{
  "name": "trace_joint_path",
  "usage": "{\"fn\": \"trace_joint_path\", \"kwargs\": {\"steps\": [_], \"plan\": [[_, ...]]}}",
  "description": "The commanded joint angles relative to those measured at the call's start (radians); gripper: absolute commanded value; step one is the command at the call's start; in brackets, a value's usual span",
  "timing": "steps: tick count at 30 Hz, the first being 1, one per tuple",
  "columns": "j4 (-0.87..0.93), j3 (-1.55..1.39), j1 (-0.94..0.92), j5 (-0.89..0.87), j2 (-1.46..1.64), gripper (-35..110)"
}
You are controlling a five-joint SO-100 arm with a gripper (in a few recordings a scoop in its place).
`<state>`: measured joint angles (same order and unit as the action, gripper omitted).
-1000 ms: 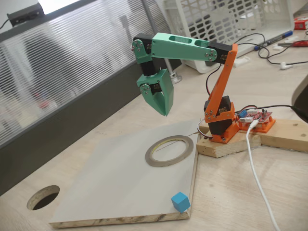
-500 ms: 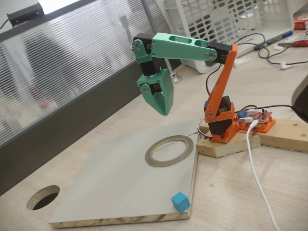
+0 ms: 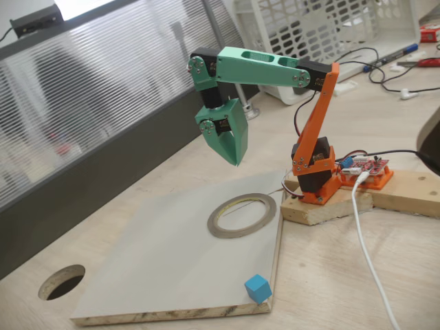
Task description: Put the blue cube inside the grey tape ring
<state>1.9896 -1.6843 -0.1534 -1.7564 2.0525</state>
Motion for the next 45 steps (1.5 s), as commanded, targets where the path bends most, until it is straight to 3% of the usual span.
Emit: {"fn": "trace_joint_path", "kwargs": {"steps": [1, 37, 45], "plan": [[0.025, 0.0, -0.005, -0.014, 0.009, 0], [0.025, 0.0, 0.009, -0.011, 0.009, 0], [0.025, 0.0, 0.399, -0.009, 0.009, 0]]}}
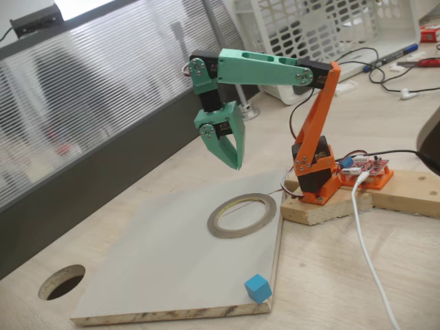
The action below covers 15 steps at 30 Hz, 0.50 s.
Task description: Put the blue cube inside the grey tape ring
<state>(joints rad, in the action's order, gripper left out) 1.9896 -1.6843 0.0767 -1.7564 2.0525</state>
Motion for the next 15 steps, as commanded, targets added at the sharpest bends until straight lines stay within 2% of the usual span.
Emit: {"fn": "trace_joint_path", "kwargs": {"steps": [1, 9, 12, 15], "plan": [[0.025, 0.0, 0.241, -0.009, 0.009, 0], [0.025, -0.002, 0.937, -0.017, 0.009, 0], [0.025, -0.002, 1.081, -0.017, 0.009, 0], [0.025, -0.002, 1.146, -0.017, 0.009, 0]]}}
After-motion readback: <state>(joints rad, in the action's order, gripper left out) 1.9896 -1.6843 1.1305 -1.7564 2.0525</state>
